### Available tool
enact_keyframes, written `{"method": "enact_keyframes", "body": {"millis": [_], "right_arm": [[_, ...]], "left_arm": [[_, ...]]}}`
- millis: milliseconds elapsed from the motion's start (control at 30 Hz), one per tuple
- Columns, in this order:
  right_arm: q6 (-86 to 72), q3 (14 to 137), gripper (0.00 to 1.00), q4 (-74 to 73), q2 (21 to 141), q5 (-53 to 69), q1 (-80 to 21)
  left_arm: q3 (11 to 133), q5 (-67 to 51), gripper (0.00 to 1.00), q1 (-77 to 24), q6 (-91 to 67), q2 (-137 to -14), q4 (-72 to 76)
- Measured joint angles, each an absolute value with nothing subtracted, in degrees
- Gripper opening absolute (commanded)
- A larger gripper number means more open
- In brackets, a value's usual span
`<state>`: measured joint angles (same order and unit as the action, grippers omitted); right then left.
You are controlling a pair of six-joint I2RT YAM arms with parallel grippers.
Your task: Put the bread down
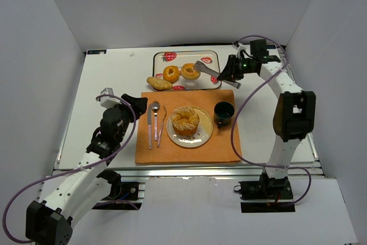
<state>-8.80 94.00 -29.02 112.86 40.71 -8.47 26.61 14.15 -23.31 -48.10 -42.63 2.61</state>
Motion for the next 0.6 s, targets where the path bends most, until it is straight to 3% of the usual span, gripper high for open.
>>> {"method": "enact_keyframes", "body": {"millis": [167, 367, 600], "right_arm": [[-4.38, 88.62, 0.00, -29.45, 102.54, 45.69, -7.73], [11.97, 78.50, 0.00, -38.04, 89.10, 53.74, -9.06], [25.54, 64.47, 0.00, -48.01, 80.36, 54.72, -10.33]], "left_arm": [[26.59, 14.17, 0.74, -23.31, -48.10, -42.02, 2.66], [25.85, 14.17, 0.74, -23.31, -48.12, -41.56, 3.77], [25.52, 13.96, 0.74, -23.31, -48.12, -41.85, 4.84]]}}
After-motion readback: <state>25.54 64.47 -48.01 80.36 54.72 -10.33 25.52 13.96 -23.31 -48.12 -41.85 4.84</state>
